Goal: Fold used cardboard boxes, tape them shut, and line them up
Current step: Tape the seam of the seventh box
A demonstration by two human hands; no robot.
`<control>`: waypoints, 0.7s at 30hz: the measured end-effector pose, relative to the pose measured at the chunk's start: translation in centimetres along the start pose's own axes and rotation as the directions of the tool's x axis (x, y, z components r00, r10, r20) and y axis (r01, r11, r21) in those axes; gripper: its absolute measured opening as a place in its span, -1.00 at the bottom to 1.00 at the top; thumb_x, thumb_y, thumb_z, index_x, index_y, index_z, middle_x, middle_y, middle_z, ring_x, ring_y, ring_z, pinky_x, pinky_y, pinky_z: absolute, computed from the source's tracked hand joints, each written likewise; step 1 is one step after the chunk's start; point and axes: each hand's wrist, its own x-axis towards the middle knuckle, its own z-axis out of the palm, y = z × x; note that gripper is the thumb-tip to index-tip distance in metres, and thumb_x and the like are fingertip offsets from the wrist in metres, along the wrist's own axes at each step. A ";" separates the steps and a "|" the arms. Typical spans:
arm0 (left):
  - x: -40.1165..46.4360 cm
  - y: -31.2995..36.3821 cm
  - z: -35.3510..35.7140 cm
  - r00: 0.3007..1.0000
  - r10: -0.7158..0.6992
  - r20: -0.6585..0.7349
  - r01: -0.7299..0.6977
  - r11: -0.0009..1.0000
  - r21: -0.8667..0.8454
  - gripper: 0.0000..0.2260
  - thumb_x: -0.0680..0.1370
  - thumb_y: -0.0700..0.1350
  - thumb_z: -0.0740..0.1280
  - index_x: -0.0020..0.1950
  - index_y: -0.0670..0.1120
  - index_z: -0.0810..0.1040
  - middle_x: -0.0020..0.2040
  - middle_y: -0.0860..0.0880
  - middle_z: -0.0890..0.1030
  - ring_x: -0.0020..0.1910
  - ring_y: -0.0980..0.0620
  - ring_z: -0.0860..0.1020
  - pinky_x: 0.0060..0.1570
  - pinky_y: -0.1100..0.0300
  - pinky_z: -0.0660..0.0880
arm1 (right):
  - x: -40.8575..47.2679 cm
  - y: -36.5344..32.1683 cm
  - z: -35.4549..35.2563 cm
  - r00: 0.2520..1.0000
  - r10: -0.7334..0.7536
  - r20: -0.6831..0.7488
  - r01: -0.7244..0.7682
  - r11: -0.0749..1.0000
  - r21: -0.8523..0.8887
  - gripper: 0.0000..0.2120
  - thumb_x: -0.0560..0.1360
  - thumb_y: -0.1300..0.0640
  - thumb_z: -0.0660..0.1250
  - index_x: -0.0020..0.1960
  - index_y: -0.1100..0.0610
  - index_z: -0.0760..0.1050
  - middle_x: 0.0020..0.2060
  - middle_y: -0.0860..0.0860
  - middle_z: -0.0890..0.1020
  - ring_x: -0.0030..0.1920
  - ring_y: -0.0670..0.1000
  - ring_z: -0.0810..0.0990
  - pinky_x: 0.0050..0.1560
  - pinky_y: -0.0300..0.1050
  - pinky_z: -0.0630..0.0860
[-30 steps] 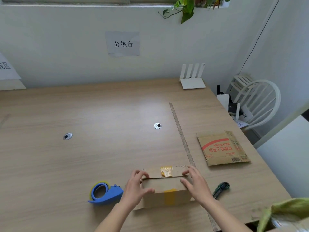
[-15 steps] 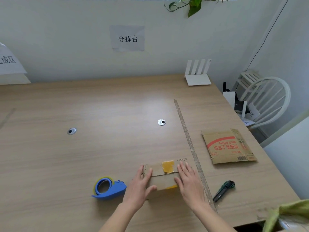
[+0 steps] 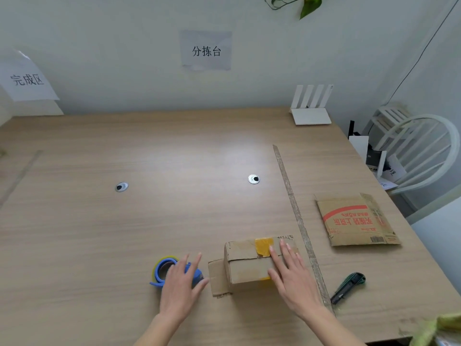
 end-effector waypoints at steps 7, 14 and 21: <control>0.8 -4.2 2.2 0.987 -0.145 0.076 0.125 0.967 0.221 -0.35 0.54 0.28 0.28 0.59 0.27 0.11 -0.05 0.01 0.52 0.07 -0.04 0.56 0.48 -0.02 0.20 | 0.1 -0.1 -1.1 0.999 -0.037 0.001 0.037 0.999 0.036 -0.39 0.65 -0.29 -0.16 0.62 -0.08 0.16 0.58 0.02 0.22 0.56 0.05 0.17 0.54 -0.06 0.16; 2.3 -1.6 -2.5 0.997 -0.074 0.000 0.073 0.989 -0.131 -0.53 0.62 0.24 0.15 0.52 0.29 0.19 0.03 0.16 0.58 -0.03 0.04 0.57 -0.20 0.13 0.45 | 1.3 0.3 -2.3 0.996 -0.082 0.041 0.078 0.993 0.085 -0.41 0.63 -0.23 0.08 0.58 0.03 0.22 0.41 -0.07 0.33 0.40 -0.02 0.33 0.43 -0.09 0.32; 4.2 8.8 -11.0 0.966 0.259 -0.021 -0.260 0.956 -0.139 -0.47 0.49 0.38 0.17 0.46 0.41 0.21 0.14 0.37 0.54 -0.01 0.24 0.53 -0.11 0.27 0.47 | 1.3 0.3 -4.8 0.987 -0.069 0.142 0.037 0.976 0.216 -0.41 0.63 -0.24 0.10 0.60 -0.05 0.17 0.42 -0.14 0.31 0.40 -0.09 0.26 0.44 -0.19 0.24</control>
